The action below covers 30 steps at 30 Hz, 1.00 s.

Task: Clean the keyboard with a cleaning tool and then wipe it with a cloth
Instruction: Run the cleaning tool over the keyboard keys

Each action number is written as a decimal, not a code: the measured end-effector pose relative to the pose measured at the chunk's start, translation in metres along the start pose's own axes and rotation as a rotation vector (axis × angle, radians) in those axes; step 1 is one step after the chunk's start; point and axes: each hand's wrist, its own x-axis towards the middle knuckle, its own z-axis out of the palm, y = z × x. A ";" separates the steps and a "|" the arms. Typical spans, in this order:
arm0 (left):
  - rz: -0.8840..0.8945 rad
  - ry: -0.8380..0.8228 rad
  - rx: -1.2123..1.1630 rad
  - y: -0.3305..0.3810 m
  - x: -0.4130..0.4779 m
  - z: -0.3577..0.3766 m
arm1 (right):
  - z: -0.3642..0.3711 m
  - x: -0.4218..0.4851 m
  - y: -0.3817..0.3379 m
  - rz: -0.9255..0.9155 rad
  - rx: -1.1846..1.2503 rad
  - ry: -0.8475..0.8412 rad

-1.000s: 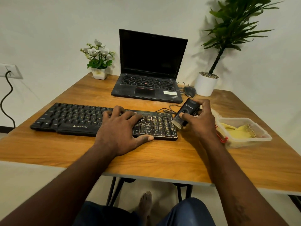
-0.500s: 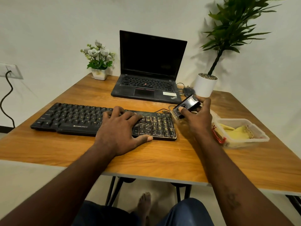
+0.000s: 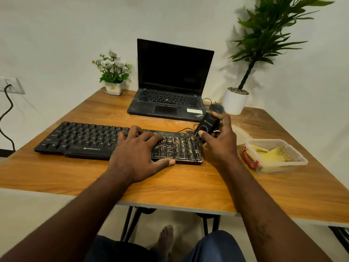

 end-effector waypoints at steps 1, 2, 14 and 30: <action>-0.002 -0.001 -0.002 0.000 0.000 0.000 | -0.005 -0.003 0.000 0.027 0.049 -0.044; -0.004 0.000 -0.001 0.000 0.000 0.000 | -0.011 -0.006 0.000 0.055 0.130 -0.104; -0.007 0.007 -0.006 -0.001 0.000 0.000 | -0.028 -0.010 0.002 0.096 0.292 -0.264; 0.001 0.017 -0.019 -0.001 0.000 0.002 | -0.020 -0.011 -0.001 0.026 0.176 -0.144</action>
